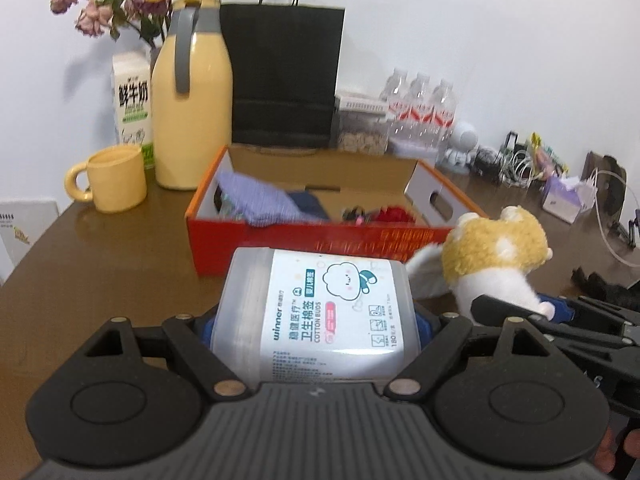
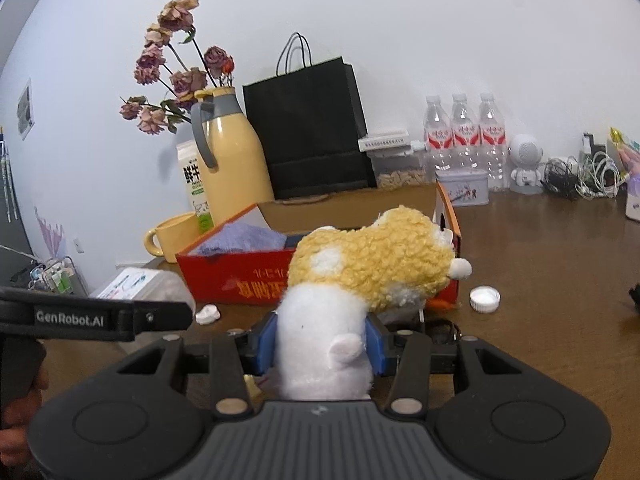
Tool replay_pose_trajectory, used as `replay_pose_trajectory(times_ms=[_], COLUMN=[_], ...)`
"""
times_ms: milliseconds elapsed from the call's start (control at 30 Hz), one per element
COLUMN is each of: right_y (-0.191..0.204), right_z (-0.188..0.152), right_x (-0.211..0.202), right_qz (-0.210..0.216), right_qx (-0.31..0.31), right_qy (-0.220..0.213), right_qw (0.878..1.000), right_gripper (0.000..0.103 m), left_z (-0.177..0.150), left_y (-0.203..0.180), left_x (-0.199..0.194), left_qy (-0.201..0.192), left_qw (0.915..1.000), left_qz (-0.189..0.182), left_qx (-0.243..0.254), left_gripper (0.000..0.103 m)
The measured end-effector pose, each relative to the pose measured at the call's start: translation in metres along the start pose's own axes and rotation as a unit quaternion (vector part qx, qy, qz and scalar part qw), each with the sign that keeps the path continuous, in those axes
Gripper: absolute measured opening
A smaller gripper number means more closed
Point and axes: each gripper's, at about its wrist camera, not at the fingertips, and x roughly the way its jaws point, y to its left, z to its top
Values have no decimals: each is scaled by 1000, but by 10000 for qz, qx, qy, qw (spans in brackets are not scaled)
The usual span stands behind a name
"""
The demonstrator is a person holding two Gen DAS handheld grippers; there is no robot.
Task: Organize objects
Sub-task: 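Lower the white container and plush toy into the box and release both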
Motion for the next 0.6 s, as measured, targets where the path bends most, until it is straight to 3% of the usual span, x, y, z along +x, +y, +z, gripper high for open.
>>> replay_pose_trajectory(times_ms=[300,600], right_y=[6,1], right_z=[34,76], right_x=[16,63], right_qz=[45,32], right_qx=[-234,-370], right_qy=[-304,-399], right_qw=[9993,9985], right_gripper=[44,44], left_z=[40,82], left_y=[-6,-3], left_x=[15,62], left_qy=[-383,-502], left_qw=[9992,9986], left_qz=[-141,-150], left_qx=[52,-76], left_gripper=[85,85])
